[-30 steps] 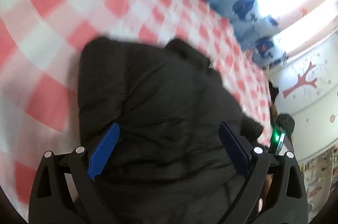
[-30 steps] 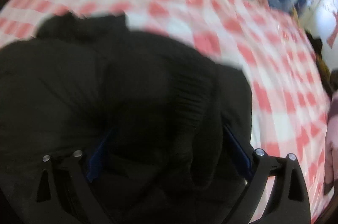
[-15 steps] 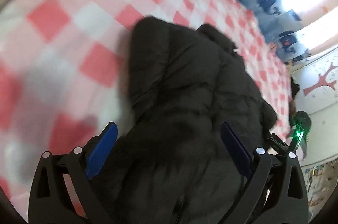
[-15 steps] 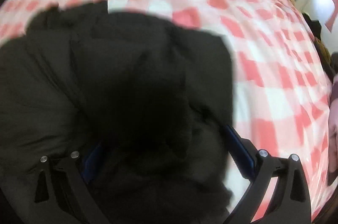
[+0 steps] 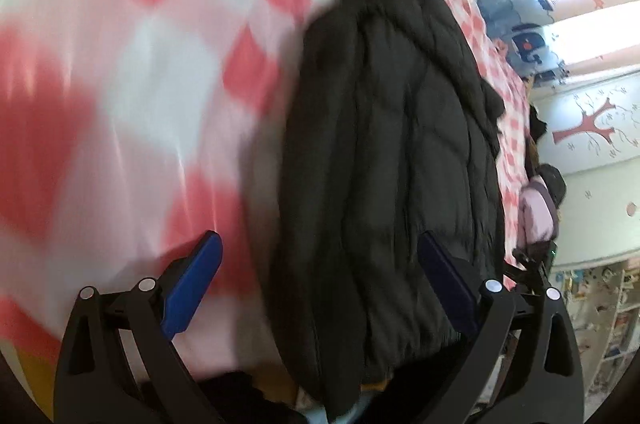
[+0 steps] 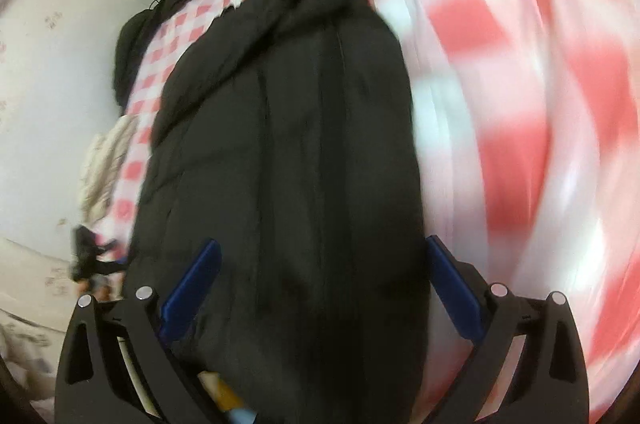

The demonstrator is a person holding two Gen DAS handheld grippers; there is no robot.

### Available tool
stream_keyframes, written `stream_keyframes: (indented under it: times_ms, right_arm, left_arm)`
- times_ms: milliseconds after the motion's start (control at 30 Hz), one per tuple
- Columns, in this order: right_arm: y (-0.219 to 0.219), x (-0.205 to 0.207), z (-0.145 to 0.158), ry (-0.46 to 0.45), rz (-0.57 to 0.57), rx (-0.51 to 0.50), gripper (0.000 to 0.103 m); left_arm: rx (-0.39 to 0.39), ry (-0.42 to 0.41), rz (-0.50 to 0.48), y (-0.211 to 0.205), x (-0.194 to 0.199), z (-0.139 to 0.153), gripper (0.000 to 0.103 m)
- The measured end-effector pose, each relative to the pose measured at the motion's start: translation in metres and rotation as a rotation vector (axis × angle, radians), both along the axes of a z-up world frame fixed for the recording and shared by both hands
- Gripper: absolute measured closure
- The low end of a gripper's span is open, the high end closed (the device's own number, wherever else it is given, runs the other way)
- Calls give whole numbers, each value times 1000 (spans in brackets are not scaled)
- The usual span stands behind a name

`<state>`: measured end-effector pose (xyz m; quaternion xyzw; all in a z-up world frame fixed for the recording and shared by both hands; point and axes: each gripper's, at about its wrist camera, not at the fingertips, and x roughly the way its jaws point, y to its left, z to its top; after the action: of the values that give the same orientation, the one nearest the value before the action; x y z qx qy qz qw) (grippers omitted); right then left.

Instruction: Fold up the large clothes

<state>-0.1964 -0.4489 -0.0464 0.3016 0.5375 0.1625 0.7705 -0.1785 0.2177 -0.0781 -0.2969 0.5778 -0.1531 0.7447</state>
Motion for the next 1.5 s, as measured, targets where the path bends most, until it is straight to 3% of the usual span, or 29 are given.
stream_keyframes:
  times_ms: [100, 300, 433, 533, 567, 667, 700, 733, 767, 800, 900, 1000, 1100, 1233, 1300, 1367, 1400, 1433, 1500]
  right_arm:
    - [-4, -19, -6, 25, 11, 101, 7]
    - [-13, -47, -2, 36, 31, 296, 7]
    - [-16, -44, -19, 137, 20, 259, 7]
    - [-22, -46, -24, 140, 18, 282, 7]
    - [-23, -46, -23, 138, 15, 302, 7]
    - [-23, -49, -19, 84, 12, 343, 10]
    - [-21, -49, -17, 79, 9, 337, 25]
    - [-21, -48, -17, 80, 3, 316, 45]
    - [-18, -47, -16, 81, -6, 295, 54]
    - [-15, -46, -16, 75, -12, 289, 69]
    - [-6, -43, -3, 4, -42, 331, 80]
    - [0, -41, 26, -104, -52, 399, 84]
    - [2, -48, 69, -209, -34, 444, 85]
    - [-2, -75, 111, -285, 22, 473, 85]
    - [-4, -97, 123, -288, 56, 478, 85]
    - [2, -116, 121, -240, 123, 460, 82]
    - [1, -126, 117, -211, 146, 413, 73]
    - [-4, -139, 107, -151, 166, 359, 52]
    - [-26, -150, 87, -65, 94, 206, 42]
  left_arm:
    - [-29, 1, -27, -11, -30, -3, 9]
    - [-180, 28, -83, -29, -62, -5, 9]
    - [-224, 47, -60, -34, -63, -11, 9]
    - [-262, 56, 16, -30, -63, -15, 9]
    - [-269, 46, 39, -28, -65, -14, 12]
    - [-191, 37, 42, -32, -63, -5, 56]
    - [-176, 43, 35, -33, -62, -4, 82]
    - [-161, 50, 30, -33, -61, -2, 89]
    - [-155, 48, 33, -32, -60, 0, 91]
    - [-146, 43, 34, -32, -59, 4, 93]
    - [-169, 6, 43, -31, -59, 21, 96]
    - [-226, -69, 32, -32, -65, 58, 97]
    - [-264, -167, -3, -32, -78, 110, 97]
    - [-270, -261, -31, -18, -110, 166, 98]
    - [-262, -267, -47, -8, -129, 177, 97]
    - [-193, -249, -149, 1, -151, 178, 97]
    - [-144, -234, -187, 11, -161, 172, 92]
    - [-87, -207, -202, 19, -168, 164, 86]
    - [42, -123, -123, 52, -175, 143, 73]
